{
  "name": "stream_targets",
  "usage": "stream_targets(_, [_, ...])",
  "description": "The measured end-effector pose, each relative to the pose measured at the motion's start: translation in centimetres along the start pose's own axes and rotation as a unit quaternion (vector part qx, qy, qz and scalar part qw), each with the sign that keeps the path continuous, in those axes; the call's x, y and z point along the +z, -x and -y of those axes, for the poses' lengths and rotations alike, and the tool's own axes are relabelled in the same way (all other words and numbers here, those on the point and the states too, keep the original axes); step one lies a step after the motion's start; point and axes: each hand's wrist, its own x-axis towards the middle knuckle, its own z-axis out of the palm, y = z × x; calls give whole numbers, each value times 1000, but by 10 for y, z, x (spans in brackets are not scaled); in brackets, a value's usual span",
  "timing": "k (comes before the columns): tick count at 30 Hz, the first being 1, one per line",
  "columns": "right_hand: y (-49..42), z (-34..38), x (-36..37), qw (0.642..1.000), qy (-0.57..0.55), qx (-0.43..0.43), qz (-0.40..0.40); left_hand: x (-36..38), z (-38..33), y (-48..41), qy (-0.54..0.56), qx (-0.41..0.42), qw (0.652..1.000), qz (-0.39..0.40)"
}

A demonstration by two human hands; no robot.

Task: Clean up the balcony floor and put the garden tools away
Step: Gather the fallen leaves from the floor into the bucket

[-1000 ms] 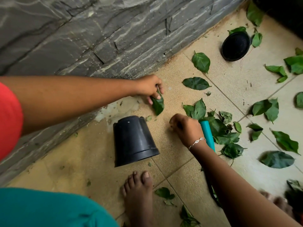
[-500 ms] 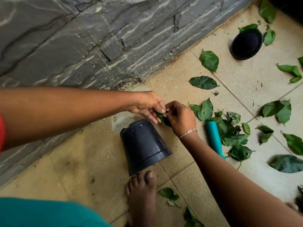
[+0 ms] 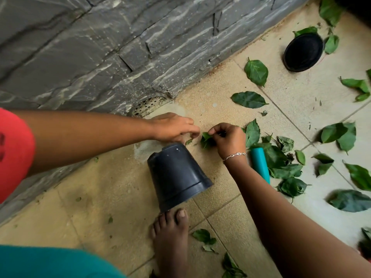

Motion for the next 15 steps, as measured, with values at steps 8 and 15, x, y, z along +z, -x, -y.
stream_targets(8, [-15, 12, -22, 991, -116, 42, -43, 210, -140, 68, 284, -507, 799, -154])
stream_targets(15, [-9, 12, -31, 992, -110, 46, -34, 208, -158, 88, 301, -520, 794, -91])
